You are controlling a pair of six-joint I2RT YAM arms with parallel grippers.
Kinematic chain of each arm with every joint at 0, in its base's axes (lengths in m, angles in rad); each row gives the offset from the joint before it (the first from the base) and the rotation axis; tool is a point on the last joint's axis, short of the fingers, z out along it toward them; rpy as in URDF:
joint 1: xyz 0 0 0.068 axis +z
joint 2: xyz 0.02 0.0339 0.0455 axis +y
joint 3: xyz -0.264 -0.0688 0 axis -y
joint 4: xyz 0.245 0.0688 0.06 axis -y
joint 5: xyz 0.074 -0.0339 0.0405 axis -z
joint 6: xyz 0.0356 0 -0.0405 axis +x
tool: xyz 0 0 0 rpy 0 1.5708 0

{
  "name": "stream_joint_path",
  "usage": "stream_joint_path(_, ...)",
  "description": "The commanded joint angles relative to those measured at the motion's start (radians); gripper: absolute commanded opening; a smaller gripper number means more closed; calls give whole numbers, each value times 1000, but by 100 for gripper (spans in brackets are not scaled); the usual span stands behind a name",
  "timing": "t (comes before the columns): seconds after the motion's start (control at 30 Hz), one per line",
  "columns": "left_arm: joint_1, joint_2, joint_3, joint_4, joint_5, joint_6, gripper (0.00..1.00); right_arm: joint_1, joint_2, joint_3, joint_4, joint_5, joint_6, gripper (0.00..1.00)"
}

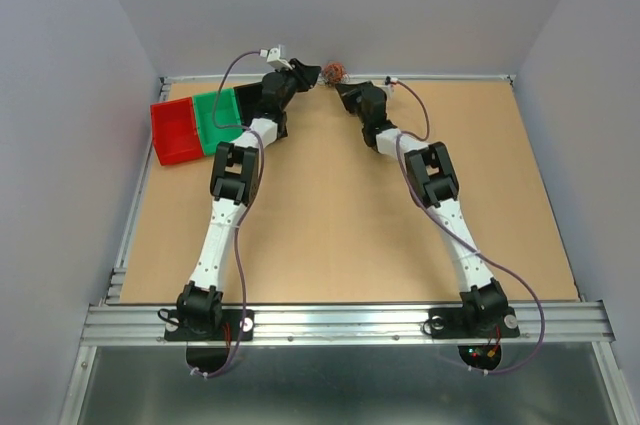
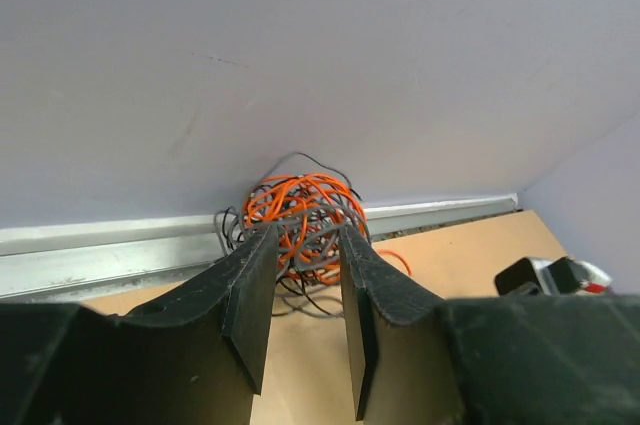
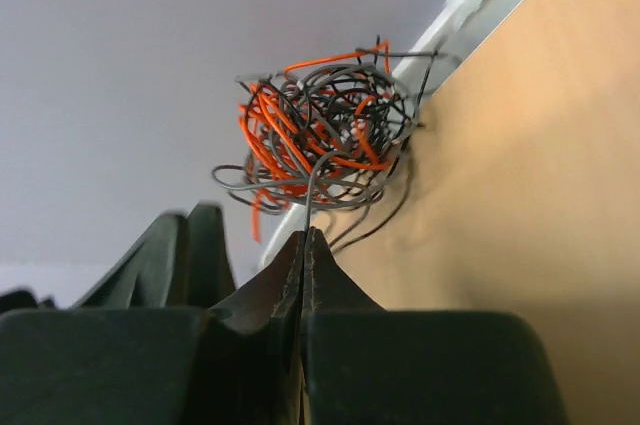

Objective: Untangle the cables

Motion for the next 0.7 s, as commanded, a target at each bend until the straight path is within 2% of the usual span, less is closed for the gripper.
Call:
stream_joint_path(0.0, 28, -117, -51, 86, 66, 49, 42, 20, -206, -226, 224, -126, -108, 1)
stream_joint_path(0.13, 57, -171, -142, 138, 86, 79, 46, 26, -345, -427, 339, -214, -169, 1)
stream_joint_path(0.33, 138, -226, -205, 247, 224, -46, 50, 55, -632, -730, 424, -243, -341, 1)
stream_joint_path(0.4, 151, -267, -241, 257, 279, -46, 50, 65, -747, -803, 457, -261, -396, 1)
stream_joint_path(0.53, 155, -443, -370, 303, 365, -8, 51, 100, -963, -997, 477, -301, -528, 1)
stream_joint_path(0.67, 143, -565, -476, 305, 457, 36, 52, 147, -1175, -1113, 468, -349, -642, 1)
